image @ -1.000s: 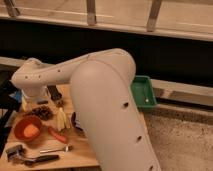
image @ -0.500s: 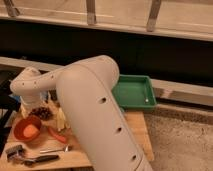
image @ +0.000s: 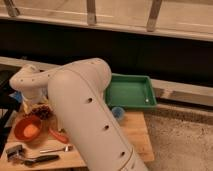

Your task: Place grapes in table surface

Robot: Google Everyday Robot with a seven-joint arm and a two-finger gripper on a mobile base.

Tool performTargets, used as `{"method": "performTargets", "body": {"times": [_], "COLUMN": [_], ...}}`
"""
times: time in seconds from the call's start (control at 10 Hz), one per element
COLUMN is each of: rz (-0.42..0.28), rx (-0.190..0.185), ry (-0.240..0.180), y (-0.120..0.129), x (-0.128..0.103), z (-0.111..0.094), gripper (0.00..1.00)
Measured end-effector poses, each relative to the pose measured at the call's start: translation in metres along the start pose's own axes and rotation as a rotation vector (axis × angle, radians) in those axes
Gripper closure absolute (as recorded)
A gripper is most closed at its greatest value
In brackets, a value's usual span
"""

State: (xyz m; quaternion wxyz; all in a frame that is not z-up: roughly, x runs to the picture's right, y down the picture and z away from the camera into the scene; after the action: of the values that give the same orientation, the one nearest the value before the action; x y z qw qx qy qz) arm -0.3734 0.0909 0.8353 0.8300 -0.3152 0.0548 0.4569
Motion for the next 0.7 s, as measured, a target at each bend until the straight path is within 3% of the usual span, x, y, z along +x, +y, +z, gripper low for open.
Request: {"method": "performTargets", "body": {"times": [0.2,0.4,0.7], "rz": [-0.002,-0.022,-0.028], "rx": [-0.005,-0.008,-0.012], "ry": [-0.006,-0.046,-0.052], "y": [-0.0011,-0.0029,0.0038], "x": [0.0021,0.0028,0.0051], "z": [0.0028,-0.0059,-0.0052], "gripper": [0.28,0.28,0.28]}}
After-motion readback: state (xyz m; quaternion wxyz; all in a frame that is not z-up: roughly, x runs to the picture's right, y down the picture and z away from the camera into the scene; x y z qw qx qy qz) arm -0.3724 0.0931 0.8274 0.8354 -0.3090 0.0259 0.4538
